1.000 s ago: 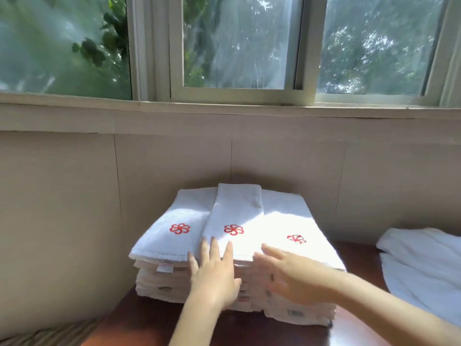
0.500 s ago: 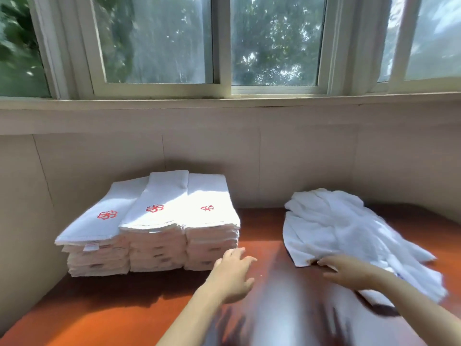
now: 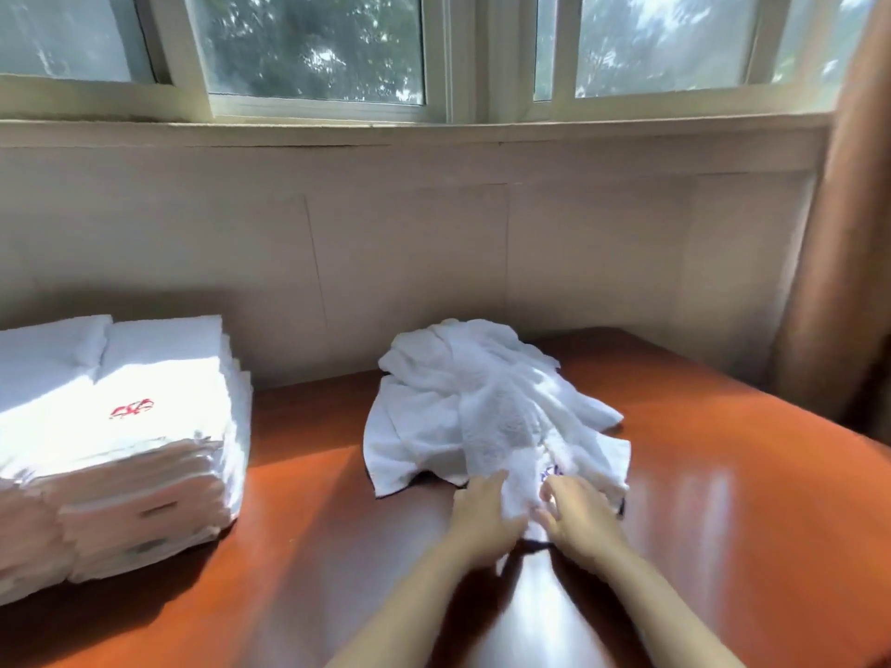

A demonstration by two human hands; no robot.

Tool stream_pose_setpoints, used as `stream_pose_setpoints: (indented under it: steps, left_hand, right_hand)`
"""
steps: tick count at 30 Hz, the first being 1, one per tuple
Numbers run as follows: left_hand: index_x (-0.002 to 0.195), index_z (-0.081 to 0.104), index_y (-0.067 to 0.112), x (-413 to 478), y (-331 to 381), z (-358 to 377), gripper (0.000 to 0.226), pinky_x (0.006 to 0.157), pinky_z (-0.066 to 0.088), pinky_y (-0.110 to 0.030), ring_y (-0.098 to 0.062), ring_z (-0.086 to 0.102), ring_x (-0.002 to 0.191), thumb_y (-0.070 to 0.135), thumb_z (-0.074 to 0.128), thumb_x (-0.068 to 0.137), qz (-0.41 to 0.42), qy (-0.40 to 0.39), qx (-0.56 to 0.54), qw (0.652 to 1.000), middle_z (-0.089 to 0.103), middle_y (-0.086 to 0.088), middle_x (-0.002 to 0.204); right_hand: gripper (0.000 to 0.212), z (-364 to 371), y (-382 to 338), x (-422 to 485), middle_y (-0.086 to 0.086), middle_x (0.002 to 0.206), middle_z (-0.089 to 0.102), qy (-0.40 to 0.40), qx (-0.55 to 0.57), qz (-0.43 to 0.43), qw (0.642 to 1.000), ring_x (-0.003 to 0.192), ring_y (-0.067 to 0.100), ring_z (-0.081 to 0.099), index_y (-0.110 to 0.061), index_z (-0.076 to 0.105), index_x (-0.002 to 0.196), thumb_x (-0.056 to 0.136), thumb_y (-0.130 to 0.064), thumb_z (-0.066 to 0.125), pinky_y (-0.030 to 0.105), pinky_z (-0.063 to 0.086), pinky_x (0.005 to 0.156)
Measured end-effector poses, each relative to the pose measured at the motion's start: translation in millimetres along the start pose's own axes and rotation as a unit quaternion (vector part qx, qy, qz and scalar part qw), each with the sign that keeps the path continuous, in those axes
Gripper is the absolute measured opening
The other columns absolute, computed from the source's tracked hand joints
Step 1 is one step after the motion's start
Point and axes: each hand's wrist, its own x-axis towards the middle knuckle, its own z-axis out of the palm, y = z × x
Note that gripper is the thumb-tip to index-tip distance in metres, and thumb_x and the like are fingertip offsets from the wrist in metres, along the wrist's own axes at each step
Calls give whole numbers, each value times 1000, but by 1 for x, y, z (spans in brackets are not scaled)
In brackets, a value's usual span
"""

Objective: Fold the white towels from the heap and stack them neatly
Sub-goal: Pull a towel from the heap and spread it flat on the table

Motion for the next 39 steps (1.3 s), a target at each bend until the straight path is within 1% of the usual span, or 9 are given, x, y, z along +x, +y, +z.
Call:
stream_pose_setpoints:
  steps: [3,9,13,16,25,28,32,37,39]
  left_hand:
    - [122,53,21,0,-5,15,34,102,24,-26,-23,40,125,38,51,93,-11,48,34,998,46,-4,130]
    - [104,60,22,-35,-14,3,24,93,39,-31,-24,45,108,41,53,92,-20,40,40,998,38,3,102]
    - [104,63,22,-63,-17,-7,24,89,38,-28,-20,44,112,40,56,90,-43,20,32,998,44,-1,109]
    - [104,64,22,-85,-22,-11,25,91,39,-27,-19,45,113,41,58,89,-47,7,30,998,45,0,108]
    - [109,61,25,-139,-27,-11,28,96,40,-30,-21,44,116,46,51,92,-68,24,67,995,45,-2,117]
    - [116,52,26,-153,-22,-4,39,96,40,-36,-24,42,116,55,45,90,-56,33,133,989,42,-2,122]
    - [130,37,26,-167,-15,5,67,94,37,-41,-25,34,123,69,46,79,-38,19,173,984,35,-1,131]
    - [142,25,21,-180,-11,20,72,98,38,-40,-21,26,131,43,57,81,-40,131,172,976,29,-3,143]
    - [129,40,20,-184,-12,19,87,88,46,-36,-19,40,116,26,78,50,55,224,125,965,53,-6,127]
  right_hand:
    - [9,9,-8,-7,-4,106,58,39,-22,1,999,112,19,49,-30,40,87,94,-30,45,34,36,81]
    - [12,10,-19,-29,-7,113,50,26,-4,-15,1000,118,16,41,-32,35,92,93,-22,42,30,31,90]
    - [5,6,-36,-57,-6,113,51,19,3,-39,999,117,17,42,-31,44,94,92,-27,44,30,30,89]
    - [16,7,-45,-77,-7,111,52,19,11,-50,999,116,17,42,-23,55,102,93,-32,45,28,29,90]
    - [24,-5,-71,-119,-1,115,52,-7,-13,-62,998,112,23,45,-20,55,104,93,-37,43,31,33,87]
    - [18,-13,-79,-126,1,117,51,-33,-38,-61,997,110,27,46,-17,53,103,94,-29,42,34,36,84]
    - [11,-31,-89,-130,6,105,58,-79,24,-33,996,100,28,52,-23,45,81,91,-21,42,31,32,70]
    - [33,-35,-105,-150,-7,67,45,-118,120,-6,986,77,20,45,-22,33,66,93,-34,47,32,33,66]
    - [30,-33,-111,-160,-7,68,50,-120,135,-17,983,75,19,47,-23,38,67,94,-36,45,29,33,62]
